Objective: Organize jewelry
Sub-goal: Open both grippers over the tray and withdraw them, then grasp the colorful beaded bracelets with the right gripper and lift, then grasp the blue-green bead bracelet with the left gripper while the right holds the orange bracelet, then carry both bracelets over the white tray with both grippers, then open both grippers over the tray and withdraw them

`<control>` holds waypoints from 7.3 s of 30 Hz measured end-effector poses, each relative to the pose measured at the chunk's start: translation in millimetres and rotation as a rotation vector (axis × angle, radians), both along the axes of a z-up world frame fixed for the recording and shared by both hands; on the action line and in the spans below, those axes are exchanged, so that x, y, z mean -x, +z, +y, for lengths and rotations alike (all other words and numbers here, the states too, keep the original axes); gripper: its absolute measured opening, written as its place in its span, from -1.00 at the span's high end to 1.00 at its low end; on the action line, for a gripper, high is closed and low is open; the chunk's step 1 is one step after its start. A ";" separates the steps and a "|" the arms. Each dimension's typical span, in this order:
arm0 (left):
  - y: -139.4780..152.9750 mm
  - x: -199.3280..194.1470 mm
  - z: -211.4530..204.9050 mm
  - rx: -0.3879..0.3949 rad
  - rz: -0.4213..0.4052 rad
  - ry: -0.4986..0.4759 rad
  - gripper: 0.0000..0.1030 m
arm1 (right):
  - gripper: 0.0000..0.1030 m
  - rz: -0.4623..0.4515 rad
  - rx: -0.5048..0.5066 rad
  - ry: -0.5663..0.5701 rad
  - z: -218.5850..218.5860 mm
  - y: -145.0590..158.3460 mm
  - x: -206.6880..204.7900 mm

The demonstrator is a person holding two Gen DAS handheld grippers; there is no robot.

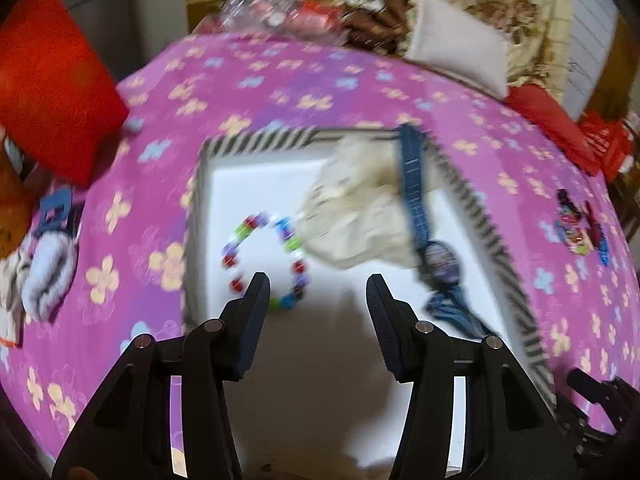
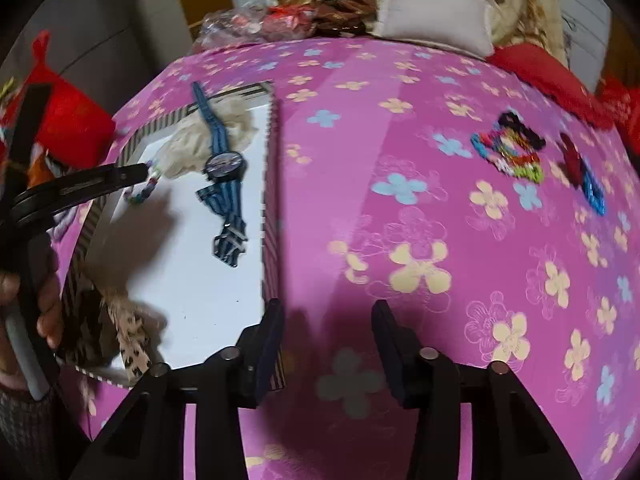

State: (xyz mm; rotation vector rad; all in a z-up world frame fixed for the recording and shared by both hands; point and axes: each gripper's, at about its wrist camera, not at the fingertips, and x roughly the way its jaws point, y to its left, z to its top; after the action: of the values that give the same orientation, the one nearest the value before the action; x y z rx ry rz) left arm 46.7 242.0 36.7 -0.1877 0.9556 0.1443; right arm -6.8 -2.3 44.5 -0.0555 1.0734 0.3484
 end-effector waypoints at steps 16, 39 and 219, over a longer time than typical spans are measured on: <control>-8.8 -12.6 67.1 0.126 0.043 0.099 0.05 | 0.28 0.033 0.007 0.170 59.2 -10.7 38.3; 61.7 52.2 -144.6 0.308 -0.075 -0.258 0.01 | 0.21 -0.006 -0.071 -0.388 -187.5 9.3 -109.2; 36.4 17.5 95.2 0.189 -0.067 0.117 0.42 | 0.50 -0.069 -0.022 0.125 172.2 45.8 -107.5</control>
State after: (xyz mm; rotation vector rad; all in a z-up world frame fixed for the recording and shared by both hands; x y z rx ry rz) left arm 29.2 337.3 73.1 -0.4211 0.8911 0.1544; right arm 100.6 169.9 90.3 -0.1141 0.9995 0.4676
